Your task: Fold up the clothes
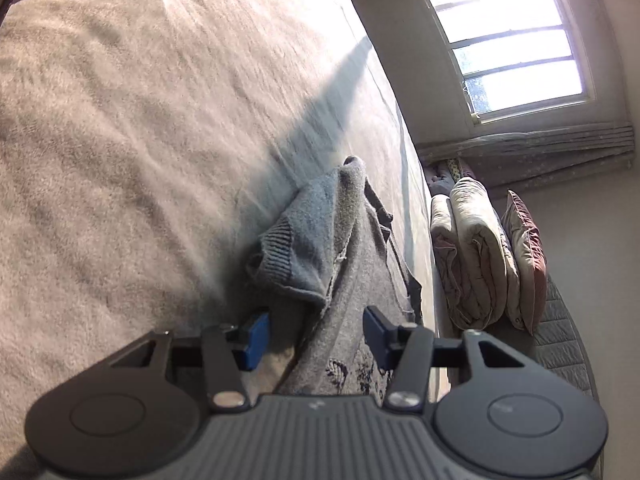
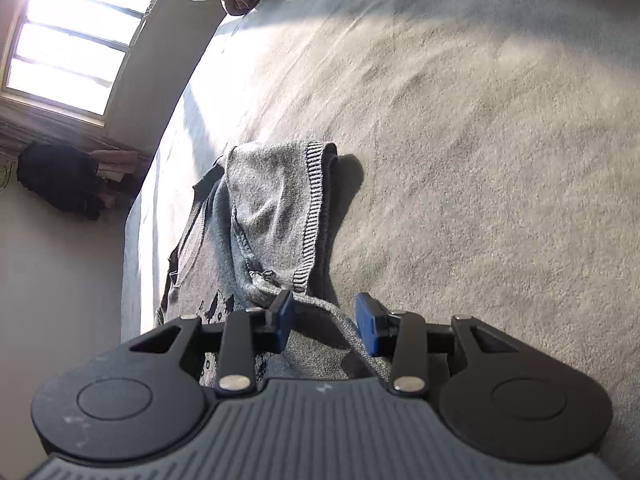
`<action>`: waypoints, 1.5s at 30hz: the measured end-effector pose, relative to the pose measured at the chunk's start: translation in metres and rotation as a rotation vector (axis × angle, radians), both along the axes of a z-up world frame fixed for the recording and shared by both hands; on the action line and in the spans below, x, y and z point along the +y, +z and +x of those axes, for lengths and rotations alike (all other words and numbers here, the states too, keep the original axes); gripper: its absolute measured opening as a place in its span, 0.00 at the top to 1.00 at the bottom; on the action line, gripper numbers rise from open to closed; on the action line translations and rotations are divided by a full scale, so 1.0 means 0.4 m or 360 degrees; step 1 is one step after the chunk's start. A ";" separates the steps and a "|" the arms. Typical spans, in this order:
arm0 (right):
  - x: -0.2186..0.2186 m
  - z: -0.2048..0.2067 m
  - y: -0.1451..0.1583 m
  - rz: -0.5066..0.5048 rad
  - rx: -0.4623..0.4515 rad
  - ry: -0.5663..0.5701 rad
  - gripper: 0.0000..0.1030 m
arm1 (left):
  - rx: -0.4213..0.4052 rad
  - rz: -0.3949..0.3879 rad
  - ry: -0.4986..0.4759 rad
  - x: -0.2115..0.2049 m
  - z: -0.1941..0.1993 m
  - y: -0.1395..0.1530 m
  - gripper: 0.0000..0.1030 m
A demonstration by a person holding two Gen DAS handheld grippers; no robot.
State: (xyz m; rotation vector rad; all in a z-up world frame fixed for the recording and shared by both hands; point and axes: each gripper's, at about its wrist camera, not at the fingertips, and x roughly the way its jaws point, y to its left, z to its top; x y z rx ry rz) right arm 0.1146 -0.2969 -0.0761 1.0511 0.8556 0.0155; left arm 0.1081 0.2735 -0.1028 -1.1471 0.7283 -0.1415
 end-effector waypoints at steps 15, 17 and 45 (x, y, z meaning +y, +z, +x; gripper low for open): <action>0.040 0.178 0.033 -0.0483 -0.0152 0.0070 0.94 | 0.0017 0.0178 0.0165 0.025 0.076 0.019 0.94; 0.042 0.189 0.049 -0.0620 -0.0179 0.0086 0.95 | 0.0013 0.0243 0.0184 0.038 0.084 0.028 0.95; -0.015 0.287 0.068 -0.1115 -0.0134 0.0112 0.49 | 0.0076 0.0906 0.0146 0.026 0.108 0.101 0.71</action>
